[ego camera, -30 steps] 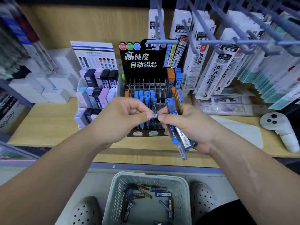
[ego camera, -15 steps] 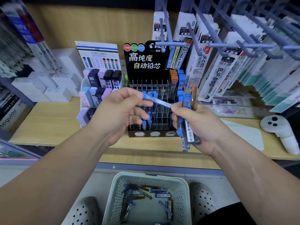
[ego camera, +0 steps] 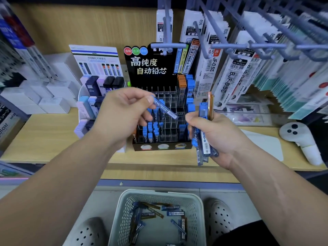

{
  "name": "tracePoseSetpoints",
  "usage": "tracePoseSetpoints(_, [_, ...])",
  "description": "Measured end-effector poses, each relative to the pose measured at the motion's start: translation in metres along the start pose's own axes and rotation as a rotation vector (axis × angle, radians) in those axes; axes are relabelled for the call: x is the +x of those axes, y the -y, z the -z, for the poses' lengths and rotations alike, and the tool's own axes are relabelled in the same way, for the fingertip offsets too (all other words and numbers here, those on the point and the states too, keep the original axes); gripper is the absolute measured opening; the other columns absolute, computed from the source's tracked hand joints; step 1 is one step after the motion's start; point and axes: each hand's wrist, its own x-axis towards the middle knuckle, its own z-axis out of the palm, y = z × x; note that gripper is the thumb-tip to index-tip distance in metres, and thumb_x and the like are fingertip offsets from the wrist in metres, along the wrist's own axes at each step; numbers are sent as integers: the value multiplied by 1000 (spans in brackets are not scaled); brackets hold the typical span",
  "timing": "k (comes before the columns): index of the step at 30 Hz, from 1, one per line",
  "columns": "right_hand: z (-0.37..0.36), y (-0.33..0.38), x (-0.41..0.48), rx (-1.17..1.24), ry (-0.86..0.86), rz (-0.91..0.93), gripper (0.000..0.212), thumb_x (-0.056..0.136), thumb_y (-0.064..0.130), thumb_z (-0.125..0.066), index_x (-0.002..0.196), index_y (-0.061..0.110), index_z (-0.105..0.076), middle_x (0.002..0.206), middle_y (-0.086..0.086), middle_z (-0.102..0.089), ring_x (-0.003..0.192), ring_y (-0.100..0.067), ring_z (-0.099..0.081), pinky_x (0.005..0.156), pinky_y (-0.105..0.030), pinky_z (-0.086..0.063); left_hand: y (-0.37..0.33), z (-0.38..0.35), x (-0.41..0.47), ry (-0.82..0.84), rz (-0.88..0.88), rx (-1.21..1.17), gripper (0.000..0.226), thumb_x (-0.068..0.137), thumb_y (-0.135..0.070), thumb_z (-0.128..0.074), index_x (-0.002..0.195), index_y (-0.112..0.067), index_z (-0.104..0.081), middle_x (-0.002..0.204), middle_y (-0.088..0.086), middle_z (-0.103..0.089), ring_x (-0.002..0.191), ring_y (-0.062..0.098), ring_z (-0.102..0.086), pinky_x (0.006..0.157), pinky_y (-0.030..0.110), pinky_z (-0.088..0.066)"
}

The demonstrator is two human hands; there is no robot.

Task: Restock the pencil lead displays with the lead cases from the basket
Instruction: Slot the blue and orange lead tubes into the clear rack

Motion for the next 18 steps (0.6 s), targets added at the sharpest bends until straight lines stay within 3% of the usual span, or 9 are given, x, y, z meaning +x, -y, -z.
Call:
tracePoseSetpoints(5, [14,6,4,70,-7,-4,6,92,16,-72,88,21,-70,73,-5,-61,72,-25,-51,67,-40,-41,1,5,11,46,-40,440,13,91,-14,-69,81,-19,-74,67,1,-71,49,9,-61,48,24,-45])
tracePoseSetpoints(10, [18,1,5,70,13,7,14,92,14,-72,80,22,-73,77,-9,-60,76,-25,-50,68,-42,-40,12,-7,12,78,-81,642,12,90,-19,-71,79,-19,-73,66,-7,-66,52,1,-56,57,17,-47])
tracePoseSetpoints(18, [23,-1,7,62,17,4,7,90,17,-74,85,22,-72,77,-7,-60,75,-22,-54,68,-39,-45,18,-16,11,107,-255,898,12,92,-18,-67,89,-14,-78,81,-3,-73,75,14,-64,70,23,-46])
